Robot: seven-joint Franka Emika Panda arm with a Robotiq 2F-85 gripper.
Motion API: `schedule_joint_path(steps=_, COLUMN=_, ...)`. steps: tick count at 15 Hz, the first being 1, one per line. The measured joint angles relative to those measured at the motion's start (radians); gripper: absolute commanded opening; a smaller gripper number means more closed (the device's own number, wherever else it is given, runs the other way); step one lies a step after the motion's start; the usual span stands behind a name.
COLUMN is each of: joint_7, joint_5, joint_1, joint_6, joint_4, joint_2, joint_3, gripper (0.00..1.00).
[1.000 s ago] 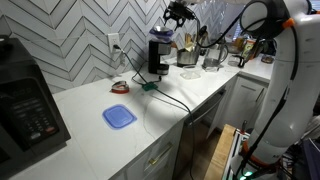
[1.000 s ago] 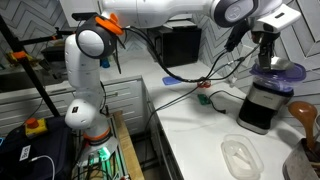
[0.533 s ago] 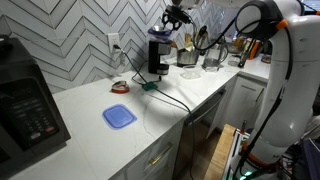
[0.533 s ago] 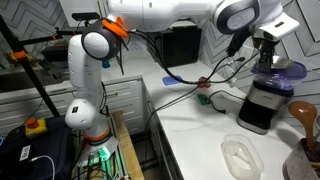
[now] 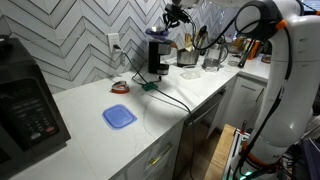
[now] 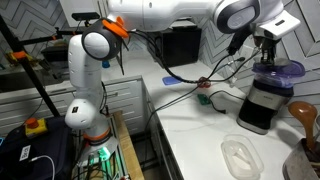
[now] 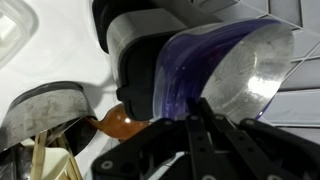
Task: Put the silver bowl on the blue lid
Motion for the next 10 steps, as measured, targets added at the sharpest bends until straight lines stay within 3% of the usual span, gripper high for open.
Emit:
schedule_joint_path(steps=6, joint_7=0.048, joint_5=0.001, joint_1=-0.013, joint_6=0.0, joint_4=0.012, joint_2=-0.022, joint_3=-0.025, gripper=0.01)
schedule_joint_path(steps=10, joint_7=-0.117, joint_5=0.13, joint_1=-0.034, joint_6=-0.042, joint_4=-0.001, joint_2=-0.092, joint_3=-0.011, gripper=0.01)
